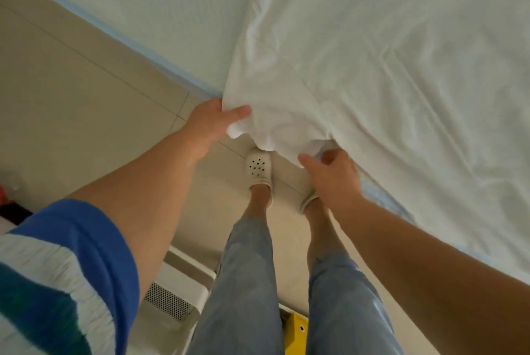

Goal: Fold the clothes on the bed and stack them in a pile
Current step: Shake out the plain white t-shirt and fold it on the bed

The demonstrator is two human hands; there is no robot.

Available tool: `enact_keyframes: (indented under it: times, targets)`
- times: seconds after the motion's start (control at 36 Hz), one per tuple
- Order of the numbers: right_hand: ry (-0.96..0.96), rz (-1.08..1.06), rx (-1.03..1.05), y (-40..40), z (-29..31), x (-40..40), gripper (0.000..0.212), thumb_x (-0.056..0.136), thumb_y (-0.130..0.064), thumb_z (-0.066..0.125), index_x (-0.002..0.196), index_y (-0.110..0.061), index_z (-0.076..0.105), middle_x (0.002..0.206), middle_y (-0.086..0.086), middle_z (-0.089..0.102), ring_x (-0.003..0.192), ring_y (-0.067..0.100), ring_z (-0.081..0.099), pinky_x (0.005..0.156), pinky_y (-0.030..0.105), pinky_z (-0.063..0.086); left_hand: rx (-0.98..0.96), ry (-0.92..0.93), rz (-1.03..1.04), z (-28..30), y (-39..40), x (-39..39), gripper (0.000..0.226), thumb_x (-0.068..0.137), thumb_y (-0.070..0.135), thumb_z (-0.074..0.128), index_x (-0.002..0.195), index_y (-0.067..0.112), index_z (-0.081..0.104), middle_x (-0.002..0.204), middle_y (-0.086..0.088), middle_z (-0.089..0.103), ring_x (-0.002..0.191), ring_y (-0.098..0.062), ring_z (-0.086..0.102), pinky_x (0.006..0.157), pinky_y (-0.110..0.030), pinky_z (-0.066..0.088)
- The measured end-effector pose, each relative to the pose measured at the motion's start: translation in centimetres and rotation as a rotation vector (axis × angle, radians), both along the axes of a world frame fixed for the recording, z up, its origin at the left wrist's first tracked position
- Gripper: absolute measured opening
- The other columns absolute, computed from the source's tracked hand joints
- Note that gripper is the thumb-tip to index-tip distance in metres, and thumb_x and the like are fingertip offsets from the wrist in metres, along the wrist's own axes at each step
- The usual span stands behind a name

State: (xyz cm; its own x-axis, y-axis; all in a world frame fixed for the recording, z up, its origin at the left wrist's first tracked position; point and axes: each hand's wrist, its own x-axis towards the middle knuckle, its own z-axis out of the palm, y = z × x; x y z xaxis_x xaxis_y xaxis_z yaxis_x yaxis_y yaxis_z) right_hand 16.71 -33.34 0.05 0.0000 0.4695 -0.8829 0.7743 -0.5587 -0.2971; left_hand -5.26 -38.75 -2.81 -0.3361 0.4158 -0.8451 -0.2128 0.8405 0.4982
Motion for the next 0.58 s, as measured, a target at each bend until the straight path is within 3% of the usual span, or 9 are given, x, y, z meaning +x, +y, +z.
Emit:
enact_keyframes:
  times: [0.08,0.17,0.22,0.28,0.33,0.42,0.47,0.58]
  targets:
    - [0.100,-0.446,-0.064,-0.8,-0.9,-1.5,0.032,0.071,-0.043,0.074,0.095,-0.026,0.060,0.089,-0.008,0.064,0.085,0.014,0.061,0.072,0.032,0.048,-0.012,0.081,0.021,-0.2,-0.6,0.1,0.013,0.081,0.025,0.072,0.091,0.020,0.066,0.087,0.007,0.068,0.074,-0.004,0.065,0.060,-0.016,0.051]
    - [0.132,-0.518,-0.011,-1.8,-1.6,-2.3,0.015,0.076,-0.033,0.073,0.078,-0.027,0.060,0.070,-0.013,0.063,0.067,0.008,0.057,0.062,0.026,0.045,-0.006,0.196,0.047,0.0,-1.2,-0.5,0.013,0.081,0.027,0.072,0.074,0.021,0.062,0.071,0.009,0.064,0.050,0.004,0.058,0.044,-0.011,0.043]
    - [0.164,-0.585,-0.083,-2.5,-1.8,-2.6,0.012,0.079,-0.028,0.070,0.072,-0.023,0.062,0.053,-0.012,0.057,0.052,0.006,0.052,0.053,0.022,0.046,-0.006,0.259,0.018,0.3,-1.4,-1.0,0.020,0.080,0.030,0.072,0.069,0.020,0.059,0.065,0.009,0.060,0.043,0.006,0.053,0.040,-0.010,0.038]
    - [0.187,-0.675,-0.188,-3.0,-2.1,-2.5,0.012,0.084,-0.024,0.068,0.073,-0.020,0.063,0.051,-0.007,0.055,0.048,0.007,0.051,0.049,0.021,0.046,-0.037,0.340,-0.076,0.4,-1.8,-1.5,0.026,0.079,0.034,0.072,0.066,0.020,0.055,0.061,0.009,0.056,0.044,0.003,0.051,0.039,-0.010,0.035]
    - [0.150,-0.647,-0.219,-3.3,-2.4,-2.0,0.011,0.087,-0.022,0.064,0.077,-0.018,0.061,0.060,-0.003,0.055,0.054,0.010,0.052,0.049,0.023,0.045,-0.107,0.393,-0.169,0.2,-2.3,-1.9,0.024,0.080,0.035,0.071,0.068,0.021,0.055,0.065,0.006,0.057,0.056,-0.007,0.053,0.049,-0.017,0.040]
    - [0.086,-0.503,-0.162,-3.2,-2.5,-0.5,0.017,0.088,-0.015,0.058,0.072,-0.020,0.057,0.061,-0.002,0.049,0.051,0.010,0.044,0.044,0.021,0.037,-0.250,0.392,-0.295,0.0,-2.6,-1.8,0.016,0.082,0.028,0.067,0.090,0.017,0.059,0.087,0.000,0.062,0.078,-0.021,0.060,0.066,-0.030,0.047]
    - [0.037,-0.436,-0.139,-2.8,-2.0,0.8,0.016,0.087,-0.011,0.055,0.072,-0.015,0.059,0.061,0.000,0.048,0.053,0.013,0.046,0.048,0.024,0.038,-0.307,0.473,-0.361,0.6,-2.4,-1.6,0.023,0.081,0.028,0.064,0.100,0.018,0.054,0.089,0.002,0.054,0.076,-0.018,0.054,0.063,-0.027,0.038]
    - [-0.011,-0.377,-0.112,-2.3,-0.2,5.0,0.011,0.085,-0.014,0.059,0.075,-0.017,0.063,0.076,0.005,0.060,0.072,0.022,0.056,0.073,0.036,0.047,-0.170,0.581,-0.470,3.0,-0.7,0.3,0.013,0.082,0.027,0.059,0.089,0.022,0.050,0.074,0.010,0.046,0.066,-0.013,0.045,0.052,-0.023,0.026]
